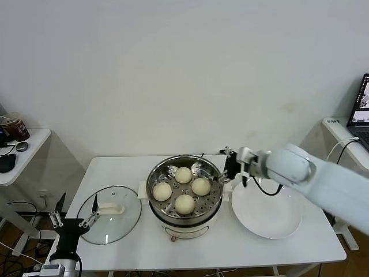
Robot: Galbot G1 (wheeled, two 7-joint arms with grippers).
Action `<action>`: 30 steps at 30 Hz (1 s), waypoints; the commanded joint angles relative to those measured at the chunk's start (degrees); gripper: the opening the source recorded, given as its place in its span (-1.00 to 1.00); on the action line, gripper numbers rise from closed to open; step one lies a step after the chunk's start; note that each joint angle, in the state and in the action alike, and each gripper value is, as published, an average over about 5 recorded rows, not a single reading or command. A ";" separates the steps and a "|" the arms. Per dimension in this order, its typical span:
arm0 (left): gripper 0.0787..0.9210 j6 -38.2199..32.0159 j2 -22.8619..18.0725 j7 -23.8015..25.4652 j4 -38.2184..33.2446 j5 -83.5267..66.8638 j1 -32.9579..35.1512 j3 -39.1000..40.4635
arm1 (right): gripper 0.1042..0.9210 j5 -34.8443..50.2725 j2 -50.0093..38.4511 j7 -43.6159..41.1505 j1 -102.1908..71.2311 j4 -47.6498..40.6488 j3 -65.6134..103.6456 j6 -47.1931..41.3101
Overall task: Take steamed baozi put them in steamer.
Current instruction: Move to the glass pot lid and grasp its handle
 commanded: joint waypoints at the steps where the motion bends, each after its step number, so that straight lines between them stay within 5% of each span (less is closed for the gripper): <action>1: 0.77 -0.85 -0.86 -0.39 0.20 0.46 0.41 0.70 | 0.76 -22.25 20.47 9.21 -71.88 0.11 59.90 34.14; 7: 0.77 -0.94 -0.62 -1.07 0.67 3.36 0.58 1.93 | 0.76 -27.91 39.79 6.28 -76.77 -3.71 70.72 47.69; 12: 0.77 -1.12 0.69 -2.83 2.33 9.81 0.46 2.98 | 0.76 -24.73 47.89 5.18 -78.31 -1.21 77.57 47.82; 17: 0.77 -1.57 3.41 -11.23 7.86 40.09 0.20 0.74 | 0.76 -18.62 49.85 5.11 -82.41 3.05 83.66 43.36; 22: 0.77 -3.21 8.90 -14.35 18.71 69.38 -0.68 -1.87 | 0.76 -15.47 50.72 5.35 -85.32 5.73 86.97 40.21; 30: 0.77 -5.38 12.48 -17.34 29.58 84.54 -7.69 2.06 | 0.76 -14.01 52.25 5.88 -86.77 8.28 88.35 38.65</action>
